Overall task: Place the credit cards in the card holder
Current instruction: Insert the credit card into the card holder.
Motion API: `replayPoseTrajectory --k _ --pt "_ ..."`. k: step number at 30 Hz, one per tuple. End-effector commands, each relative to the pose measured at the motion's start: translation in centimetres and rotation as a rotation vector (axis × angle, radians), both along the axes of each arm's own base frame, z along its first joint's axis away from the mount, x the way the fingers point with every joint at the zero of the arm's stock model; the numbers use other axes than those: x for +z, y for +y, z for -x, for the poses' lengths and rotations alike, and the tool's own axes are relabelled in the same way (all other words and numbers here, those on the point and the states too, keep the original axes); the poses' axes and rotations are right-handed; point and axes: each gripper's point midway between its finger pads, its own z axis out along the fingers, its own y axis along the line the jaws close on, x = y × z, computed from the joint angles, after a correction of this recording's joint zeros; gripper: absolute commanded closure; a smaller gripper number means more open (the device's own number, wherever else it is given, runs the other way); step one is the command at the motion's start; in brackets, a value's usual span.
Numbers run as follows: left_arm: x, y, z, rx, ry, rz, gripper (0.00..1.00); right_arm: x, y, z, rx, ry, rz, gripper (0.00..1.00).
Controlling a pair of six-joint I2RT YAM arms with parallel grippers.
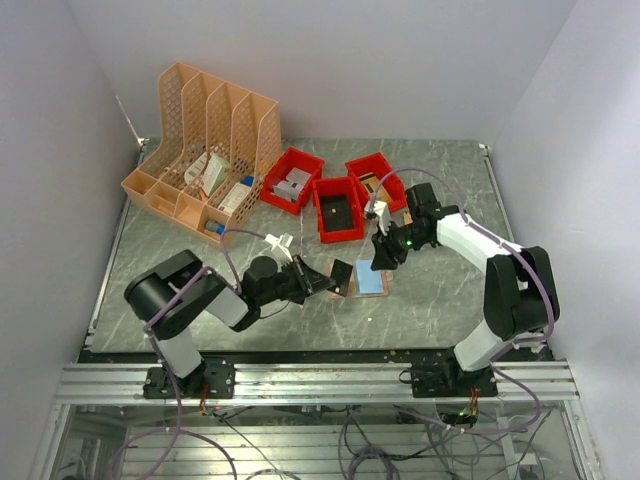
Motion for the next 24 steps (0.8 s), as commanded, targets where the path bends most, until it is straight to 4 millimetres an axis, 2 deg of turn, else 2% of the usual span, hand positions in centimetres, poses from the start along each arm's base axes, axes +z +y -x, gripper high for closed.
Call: replayPoseTrajectory --k 1,2,4,12,15,24 --pt "1.2 -1.1 -1.6 0.045 -0.023 0.096 0.93 -1.8 -1.7 -2.0 -0.128 0.001 0.117 0.74" --pt "0.8 -1.2 -1.7 0.046 -0.016 0.094 0.93 -2.1 -1.9 -2.2 -0.140 0.006 0.129 0.80" --pt "0.2 -1.5 -1.9 0.045 -0.002 0.086 0.93 -2.7 -2.2 -2.2 -0.153 0.026 0.149 0.82" --pt "-1.9 -2.2 -2.3 0.030 0.054 0.035 0.93 -4.7 -3.3 -2.7 -0.191 0.043 0.225 0.71" --pt "-2.7 -2.5 -2.3 0.023 0.082 0.021 0.93 -5.0 -3.5 -2.7 -0.194 0.046 0.239 0.70" --pt "-3.6 -2.7 -2.4 0.023 0.115 0.003 0.93 -5.7 -3.9 -2.7 -0.198 0.050 0.262 0.69"
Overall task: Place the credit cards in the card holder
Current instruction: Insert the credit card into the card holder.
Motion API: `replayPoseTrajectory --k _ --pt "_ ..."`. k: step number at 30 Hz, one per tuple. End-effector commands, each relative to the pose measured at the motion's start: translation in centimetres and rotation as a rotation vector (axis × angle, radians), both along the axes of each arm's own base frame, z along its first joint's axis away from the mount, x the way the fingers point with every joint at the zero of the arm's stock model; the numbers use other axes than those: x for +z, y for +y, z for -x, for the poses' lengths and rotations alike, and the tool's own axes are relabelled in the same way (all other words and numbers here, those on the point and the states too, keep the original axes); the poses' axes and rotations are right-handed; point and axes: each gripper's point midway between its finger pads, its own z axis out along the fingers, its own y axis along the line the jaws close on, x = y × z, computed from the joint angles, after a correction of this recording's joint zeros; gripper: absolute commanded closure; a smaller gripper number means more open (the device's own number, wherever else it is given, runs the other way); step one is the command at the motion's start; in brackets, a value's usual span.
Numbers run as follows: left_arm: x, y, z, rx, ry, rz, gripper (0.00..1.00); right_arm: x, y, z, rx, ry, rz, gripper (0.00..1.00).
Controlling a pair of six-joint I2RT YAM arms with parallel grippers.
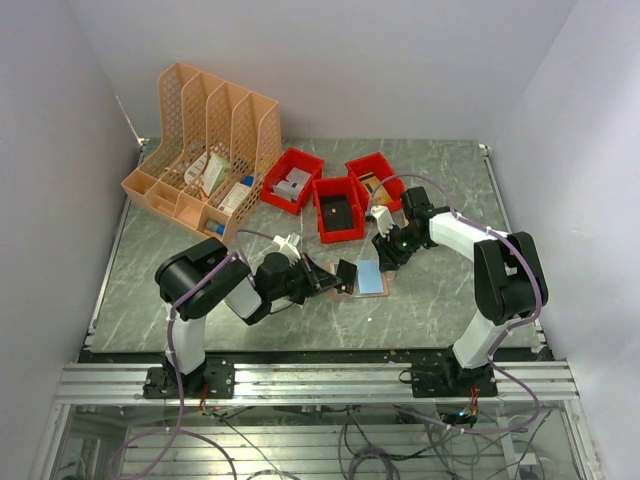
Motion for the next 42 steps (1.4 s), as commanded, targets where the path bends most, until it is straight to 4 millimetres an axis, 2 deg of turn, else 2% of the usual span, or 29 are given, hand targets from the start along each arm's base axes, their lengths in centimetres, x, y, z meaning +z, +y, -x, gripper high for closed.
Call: replayPoseTrajectory --k 1,21,42 --pt "0.0 -0.7 -0.3 -0.008 -0.003 0.003 0.93 -0.3 -0.3 -0.8 -0.009 -0.020 0.017 0.69" --pt "-1.3 -1.1 -0.4 -0.011 0.050 -0.009 0.93 -1.1 -0.2 -0.4 -0.001 0.011 0.022 0.69" --pt "-1.4 -2.7 -0.5 0.010 0.054 0.026 0.93 -1.2 0.2 0.2 0.004 0.029 -0.003 0.69"
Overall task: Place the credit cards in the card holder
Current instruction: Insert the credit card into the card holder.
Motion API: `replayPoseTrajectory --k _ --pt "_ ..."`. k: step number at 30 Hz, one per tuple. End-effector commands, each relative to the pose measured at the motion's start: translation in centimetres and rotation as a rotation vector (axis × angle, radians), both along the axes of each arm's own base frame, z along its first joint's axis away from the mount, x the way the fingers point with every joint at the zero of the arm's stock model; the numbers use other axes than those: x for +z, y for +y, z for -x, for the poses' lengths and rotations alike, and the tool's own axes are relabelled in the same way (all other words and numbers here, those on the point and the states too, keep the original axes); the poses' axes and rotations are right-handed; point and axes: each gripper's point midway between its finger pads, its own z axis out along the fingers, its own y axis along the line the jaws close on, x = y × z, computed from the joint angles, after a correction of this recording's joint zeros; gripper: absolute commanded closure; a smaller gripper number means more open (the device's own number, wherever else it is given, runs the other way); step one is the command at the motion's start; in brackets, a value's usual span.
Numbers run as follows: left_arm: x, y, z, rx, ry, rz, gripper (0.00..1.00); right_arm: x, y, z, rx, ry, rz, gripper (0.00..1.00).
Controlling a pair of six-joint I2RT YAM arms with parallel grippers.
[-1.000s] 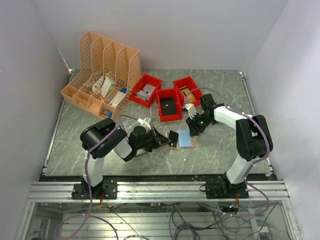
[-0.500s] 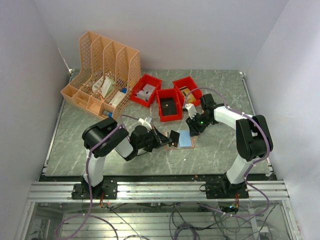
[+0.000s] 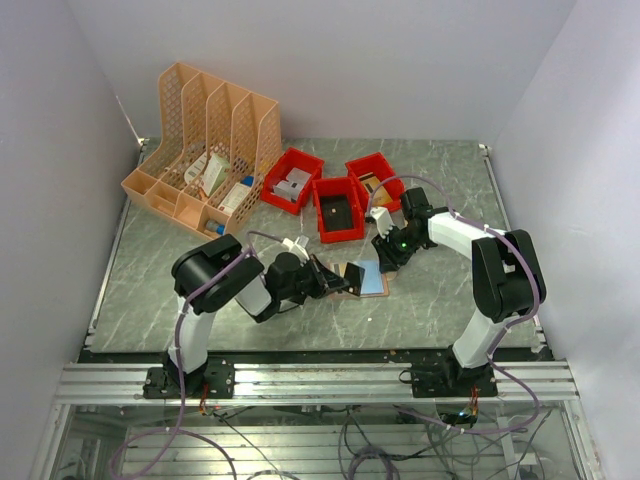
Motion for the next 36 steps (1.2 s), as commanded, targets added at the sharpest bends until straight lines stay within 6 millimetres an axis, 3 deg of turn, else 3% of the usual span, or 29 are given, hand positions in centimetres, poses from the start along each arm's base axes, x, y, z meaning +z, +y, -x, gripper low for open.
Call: replayPoseTrajectory --k 1,17,36 --pt "0.4 -0.8 -0.3 0.032 -0.028 0.033 0.93 -0.5 0.4 0.2 0.006 0.019 -0.019 0.69" --pt "0.0 -0.2 -1.3 0.135 -0.062 0.055 0.93 -0.6 0.5 0.6 0.011 0.032 -0.028 0.69" --pt "0.3 -2.3 -0.4 0.173 -0.045 0.054 0.93 -0.6 0.7 0.8 0.010 0.039 -0.041 0.69"
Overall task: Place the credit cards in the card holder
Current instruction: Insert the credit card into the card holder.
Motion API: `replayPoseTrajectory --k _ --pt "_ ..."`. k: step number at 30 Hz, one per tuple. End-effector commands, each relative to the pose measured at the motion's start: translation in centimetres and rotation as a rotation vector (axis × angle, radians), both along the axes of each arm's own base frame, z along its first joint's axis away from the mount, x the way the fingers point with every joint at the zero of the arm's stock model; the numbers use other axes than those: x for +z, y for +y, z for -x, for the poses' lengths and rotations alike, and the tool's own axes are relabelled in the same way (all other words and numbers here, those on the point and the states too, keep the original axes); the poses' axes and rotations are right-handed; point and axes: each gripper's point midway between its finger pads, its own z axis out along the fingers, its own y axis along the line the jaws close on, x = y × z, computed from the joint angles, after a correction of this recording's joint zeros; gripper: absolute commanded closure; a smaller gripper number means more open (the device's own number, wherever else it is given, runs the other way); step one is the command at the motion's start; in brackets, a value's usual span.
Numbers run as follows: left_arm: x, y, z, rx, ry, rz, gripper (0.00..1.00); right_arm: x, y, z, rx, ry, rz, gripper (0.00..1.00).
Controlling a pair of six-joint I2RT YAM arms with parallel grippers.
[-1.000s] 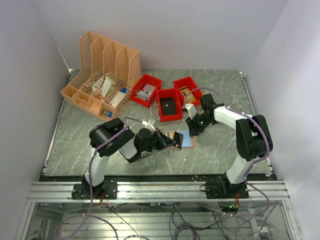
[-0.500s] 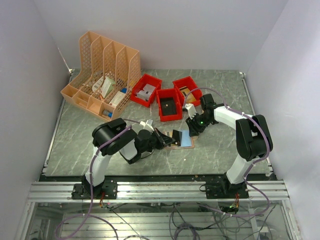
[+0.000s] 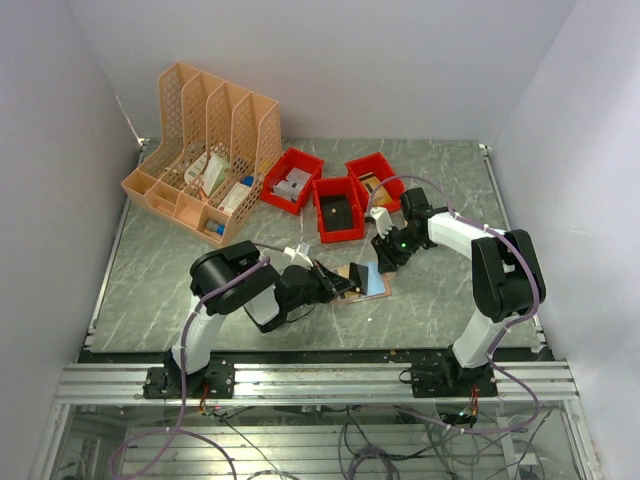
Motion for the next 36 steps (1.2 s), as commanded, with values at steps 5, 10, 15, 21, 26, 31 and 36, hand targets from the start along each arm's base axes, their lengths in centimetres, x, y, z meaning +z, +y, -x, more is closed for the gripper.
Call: replayPoseTrajectory --k 5,10,15,21,26,31,36 --pt "0.5 -0.7 -0.7 0.100 -0.014 -0.004 0.93 -0.7 0.3 0.7 0.002 0.034 -0.019 0.69" --pt "1.0 0.5 -1.2 0.166 -0.024 -0.023 0.93 -0.8 0.3 0.8 0.002 0.039 -0.023 0.69" --pt "1.3 1.2 -1.5 0.201 -0.026 -0.032 0.93 -0.8 0.5 0.9 0.004 0.044 -0.026 0.69" --pt "1.5 -0.3 -1.2 0.194 -0.015 0.003 0.93 -0.9 0.5 1.0 0.003 0.049 -0.027 0.69" --pt "1.3 -1.1 -0.9 0.204 0.002 0.013 0.93 -0.9 0.6 1.0 0.004 0.053 -0.032 0.69" --pt "1.3 -1.4 -0.9 0.225 0.008 0.003 0.92 -0.8 0.7 1.1 0.005 0.056 -0.039 0.69" --pt "1.0 -1.4 -1.0 0.251 0.018 0.000 0.92 -0.7 0.7 1.3 0.010 0.059 -0.044 0.69"
